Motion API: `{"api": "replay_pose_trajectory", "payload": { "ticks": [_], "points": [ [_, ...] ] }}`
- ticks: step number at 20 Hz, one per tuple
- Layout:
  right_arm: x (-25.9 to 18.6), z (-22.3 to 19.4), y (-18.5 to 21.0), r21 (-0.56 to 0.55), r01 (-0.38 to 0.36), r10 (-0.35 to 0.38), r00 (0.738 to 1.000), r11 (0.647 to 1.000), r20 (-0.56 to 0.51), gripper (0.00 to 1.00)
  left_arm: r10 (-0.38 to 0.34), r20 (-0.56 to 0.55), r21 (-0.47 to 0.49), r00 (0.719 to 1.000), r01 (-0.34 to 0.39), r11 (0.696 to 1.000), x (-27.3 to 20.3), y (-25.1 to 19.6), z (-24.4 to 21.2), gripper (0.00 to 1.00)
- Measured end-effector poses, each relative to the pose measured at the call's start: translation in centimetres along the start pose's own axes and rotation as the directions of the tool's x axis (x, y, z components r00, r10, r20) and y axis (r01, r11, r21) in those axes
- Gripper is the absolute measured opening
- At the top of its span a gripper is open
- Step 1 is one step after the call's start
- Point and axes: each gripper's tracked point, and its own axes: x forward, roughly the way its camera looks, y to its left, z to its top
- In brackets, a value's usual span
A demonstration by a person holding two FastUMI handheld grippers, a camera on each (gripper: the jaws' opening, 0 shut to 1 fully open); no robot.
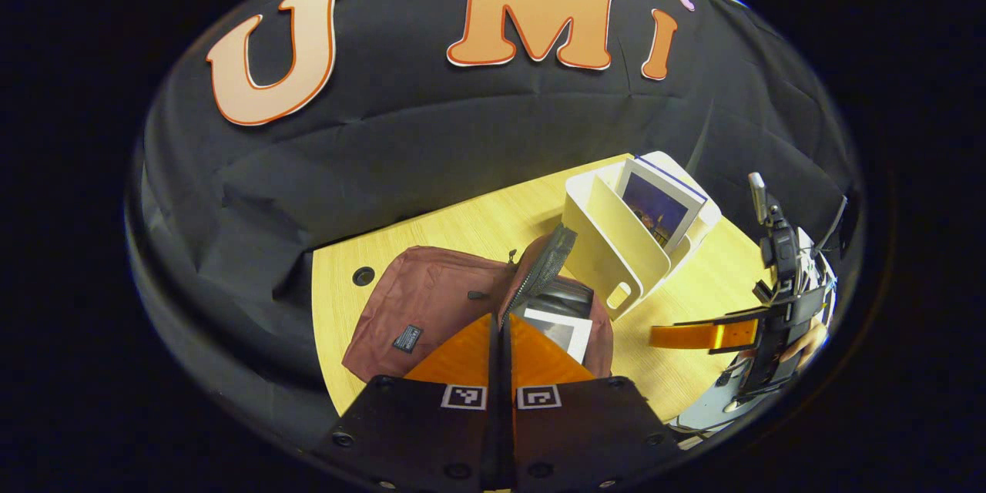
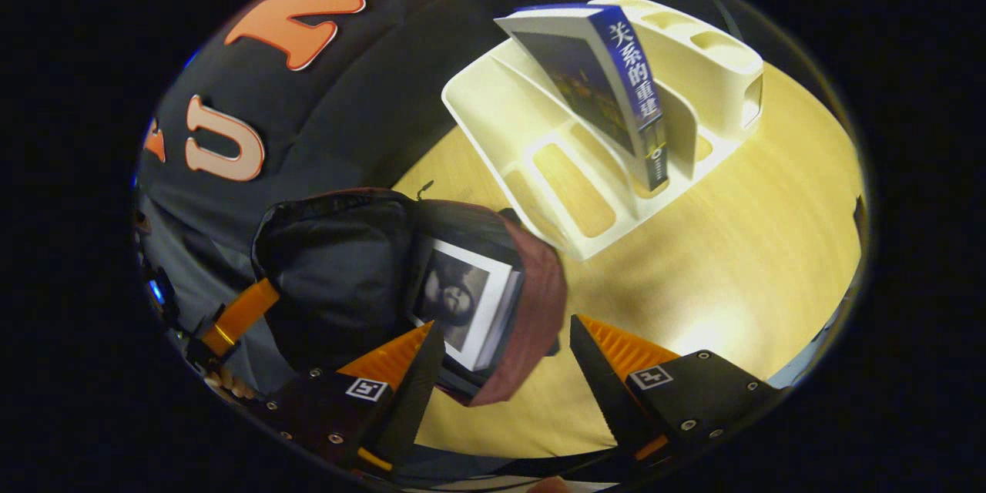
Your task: Open the schoolbag, grab two books from the bookshelf and put them into the schoolbag.
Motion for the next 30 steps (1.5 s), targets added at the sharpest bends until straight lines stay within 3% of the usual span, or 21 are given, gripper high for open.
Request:
{"api": "replay_pose_trajectory", "payload": {
  "ticks": [3,6,14,20,25,29,30],
  "points": [
    [-3.6,1.1,-3.7,-0.119,0.107,-0.109,0.994,0.987,-0.005,0.98,-0.001,-0.003,0.013,1.0,0.001,1.0,0.0,-0.2,-0.3,0.01],
    [-6.9,4.2,-6.7,-0.232,0.222,-0.224,0.974,0.947,0.019,0.98,-0.001,-0.009,0.023,1.0,0.001,1.0,0.1,-0.3,-0.7,0.01],
    [-12.1,16.7,-3.5,-0.403,0.272,-0.281,0.959,0.874,0.037,0.98,0.021,-0.021,0.044,1.0,-0.02,0.999,0.3,0.2,-1.5,0.01],
    [-7.4,24.4,-1.6,-0.46,0.306,-0.339,0.941,0.833,0.011,0.98,0.047,-0.037,0.032,0.998,-0.046,0.998,0.6,1.2,-1.9,0.0],
    [-0.4,25.3,-5.2,-0.521,0.377,-0.48,0.874,0.766,-0.074,0.99,0.071,-0.048,0.013,0.996,-0.071,0.997,0.9,2.0,-1.9,0.0],
    [3.0,24.4,-5.1,-0.497,0.349,-0.476,0.866,0.795,-0.154,0.99,0.066,-0.065,-0.015,0.996,-0.067,0.998,1.2,1.9,-2.6,0.01],
    [3.5,24.2,-5.6,-0.501,0.348,-0.483,0.86,0.792,-0.165,0.92,0.067,-0.069,-0.023,0.995,-0.069,0.997,1.4,2.0,-2.7,0.01]
  ]
}}
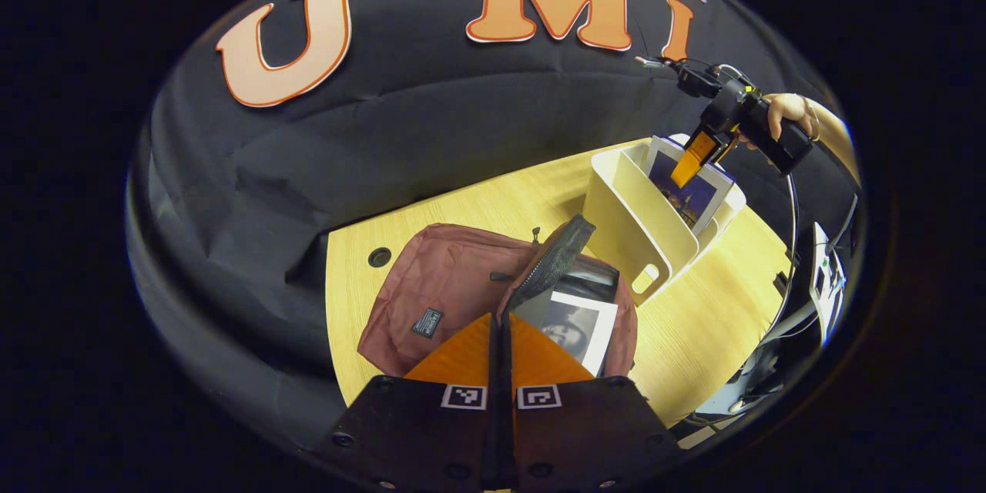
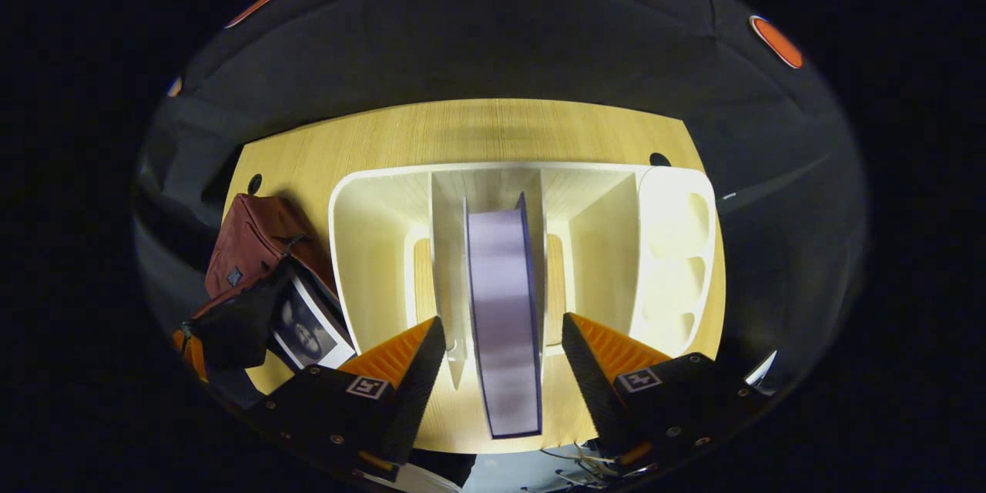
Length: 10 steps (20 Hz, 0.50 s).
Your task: Open the schoolbag, grab two books from the bookshelf and put them into the schoolbag.
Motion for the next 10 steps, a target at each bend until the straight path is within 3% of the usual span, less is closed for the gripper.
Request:
{"api": "replay_pose_trajectory", "payload": {
  "ticks": [1,2,4,10],
  "points": [
    [0.5,-0.1,-0.1,-0.008,0.006,-0.006,1.0,1.0,-0.01,0.87,0.003,-0.004,-0.007,1.0,-0.003,1.0,0.1,0.0,0.0,0.01],
    [0.9,-0.2,0.1,0.003,-0.002,0.002,1.0,1.0,-0.018,0.58,0.007,-0.007,-0.011,1.0,-0.007,1.0,0.0,0.1,-0.2,0.0],
    [0.9,-0.4,0.2,0.019,-0.008,0.008,1.0,1.0,-0.015,0.37,0.011,-0.011,-0.01,1.0,-0.012,1.0,0.1,0.2,-0.2,0.0],
    [-3.8,1.5,0.4,0.053,-0.029,0.026,0.998,0.998,0.065,0.35,0.009,-0.015,0.006,1.0,-0.009,1.0,0.0,0.0,-0.4,0.0]
  ]
}}
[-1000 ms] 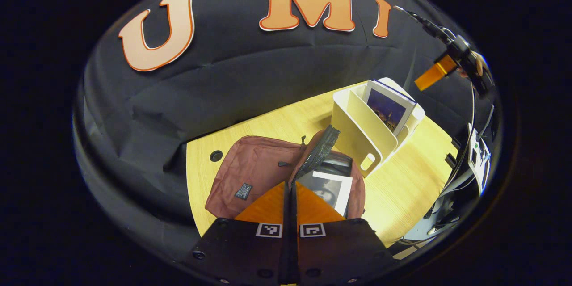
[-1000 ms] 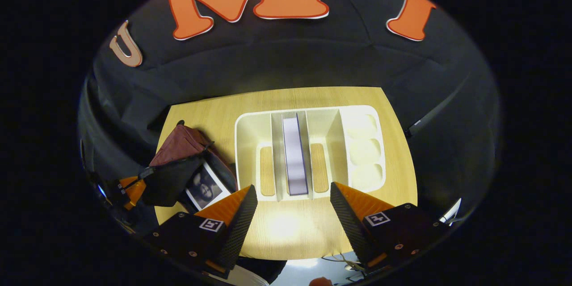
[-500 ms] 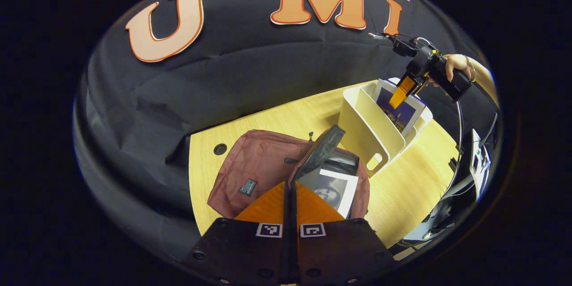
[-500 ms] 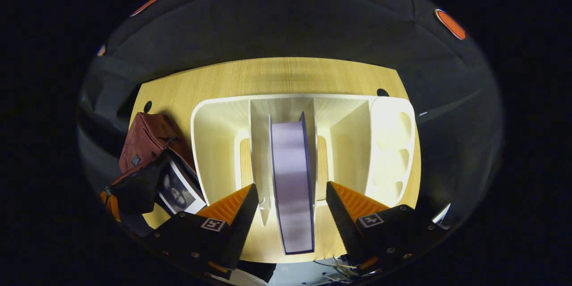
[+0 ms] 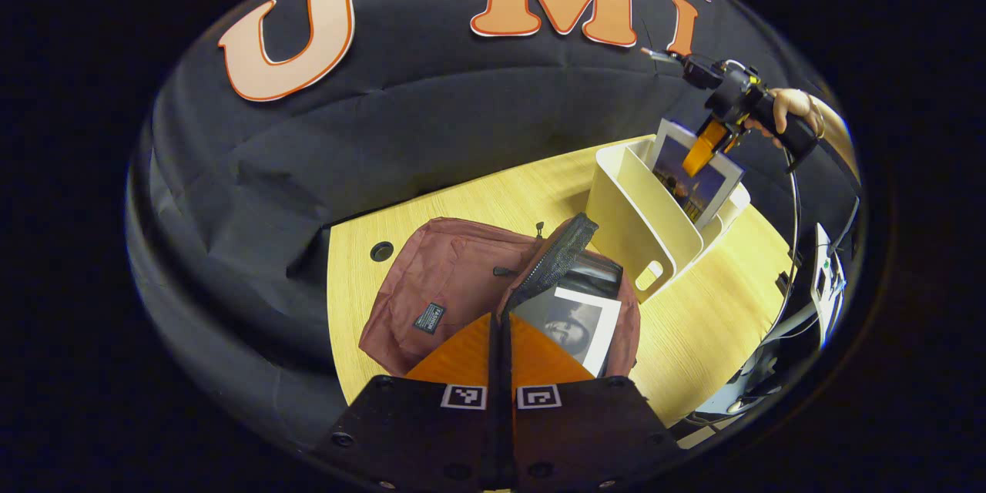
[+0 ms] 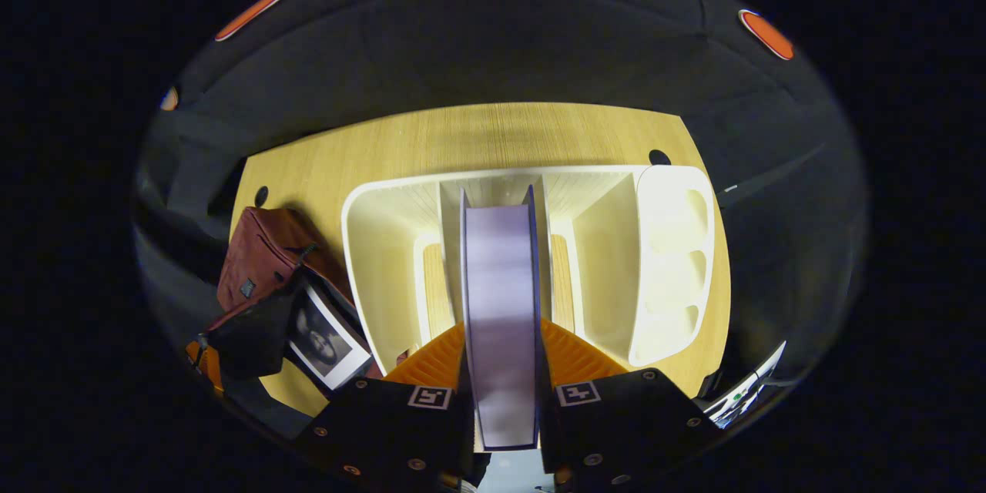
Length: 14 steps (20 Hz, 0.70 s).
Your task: Open the schoolbag, grab two books from the bookshelf and put them into the schoolbag.
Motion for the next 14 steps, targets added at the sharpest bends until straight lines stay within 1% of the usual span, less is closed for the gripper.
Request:
{"api": "replay_pose_trajectory", "payload": {
  "ticks": [3,5,7,9,11,14],
  "points": [
    [-5.4,1.7,-0.1,-0.025,0.015,-0.013,0.997,1.0,0.082,0.35,-0.01,0.003,0.006,1.0,0.01,1.0,-0.2,-0.3,0.1,0.0],
    [-9.8,2.4,-0.2,-0.054,0.031,-0.023,0.988,0.998,0.151,0.35,-0.017,0.01,0.01,1.0,0.016,1.0,-0.5,-0.6,0.2,0.01],
    [-14.0,2.1,0.5,-0.065,0.025,-0.01,0.977,0.998,0.211,0.35,-0.023,0.015,0.015,1.0,0.023,1.0,-0.6,-0.8,0.2,0.0],
    [-17.6,0.8,1.5,-0.05,-0.016,0.029,0.964,0.999,0.263,0.35,-0.022,0.014,0.015,1.0,0.022,1.0,-0.8,-0.7,0.1,0.0],
    [-20.3,-1.1,2.9,-0.045,-0.091,0.1,0.947,0.995,0.306,0.34,-0.021,0.018,0.027,1.0,0.021,0.999,-1.0,-0.7,0.2,0.01],
    [-22.3,-5.2,4.9,-0.029,-0.201,0.199,0.917,0.979,0.347,0.34,-0.012,0.018,0.032,1.0,0.012,0.999,-1.3,-0.3,0.2,0.0]
  ]
}}
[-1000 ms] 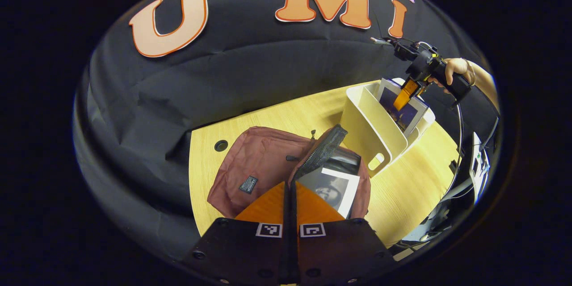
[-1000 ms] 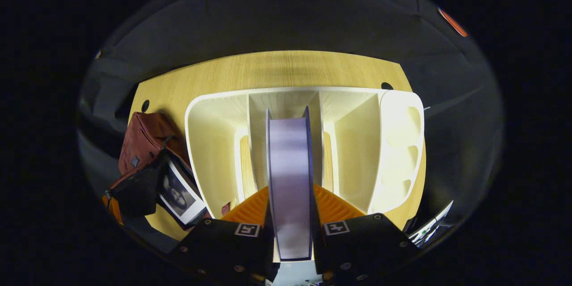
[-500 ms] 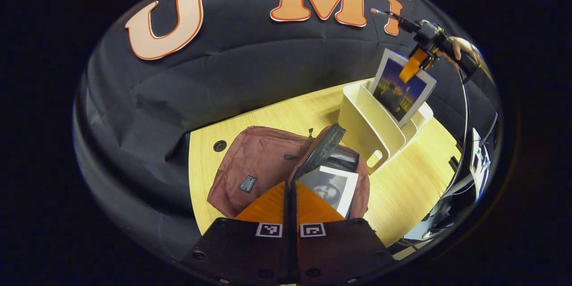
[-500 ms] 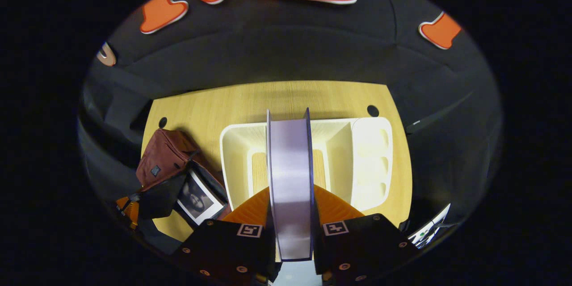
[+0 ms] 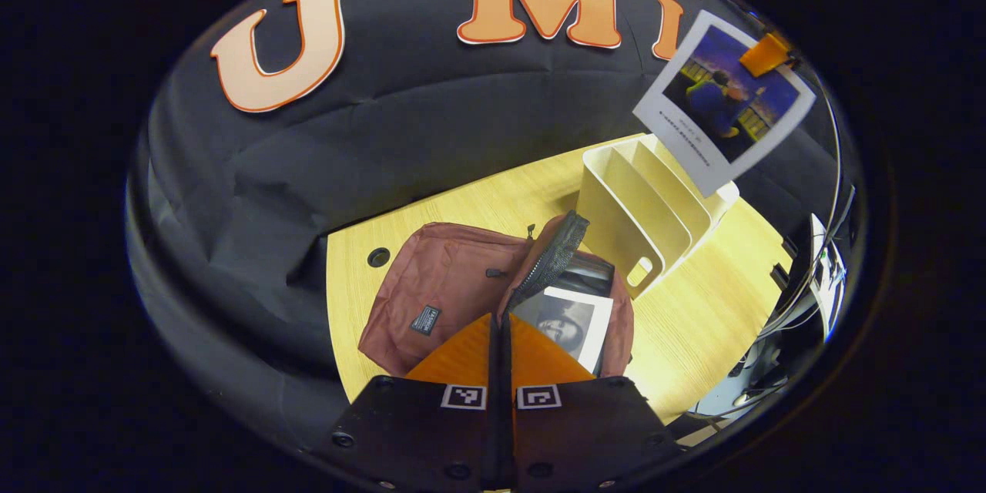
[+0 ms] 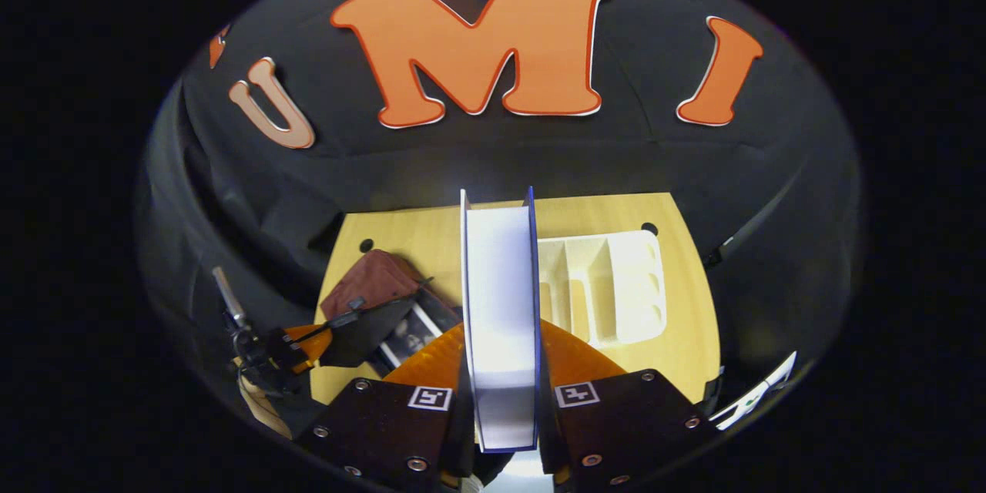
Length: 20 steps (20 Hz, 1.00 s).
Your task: Open the schoolbag, grab two books from the bookshelf and put them into the schoolbag.
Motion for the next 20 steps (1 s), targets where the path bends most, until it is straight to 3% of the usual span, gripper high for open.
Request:
{"api": "replay_pose_trajectory", "payload": {
  "ticks": [3,7,11,14,18,20],
  "points": [
    [-1.0,-4.3,2.7,0.085,-0.123,0.122,0.992,0.989,0.009,0.34,0.01,0.005,0.003,1.0,-0.01,1.0,-0.2,0.2,0.2,0.0],
    [2.8,-11.1,5.6,0.245,-0.239,0.251,0.968,0.94,-0.02,0.34,0.011,0.007,0.015,1.0,-0.011,1.0,-0.4,-0.2,0.6,0.01],
    [7.9,-17.1,7.6,0.469,-0.297,0.35,0.936,0.832,-0.029,0.33,0.014,0.007,0.036,1.0,-0.014,0.999,-0.7,-0.8,1.0,0.01],
    [11.2,-18.6,9.0,0.6,-0.333,0.402,0.915,0.727,0.022,0.33,0.016,0.001,0.055,1.0,-0.016,0.998,-0.6,-1.3,1.1,0.01],
    [16.9,-20.5,9.0,0.696,-0.303,0.368,0.928,0.651,0.06,0.33,0.018,-0.001,0.096,1.0,-0.018,0.995,-0.9,-2.3,1.7,0.01],
    [18.6,-19.9,10.3,0.722,-0.354,0.386,0.913,0.594,0.13,0.33,0.032,0.006,0.119,0.999,-0.033,0.992,-1.0,-2.6,2.1,0.01]
  ]
}}
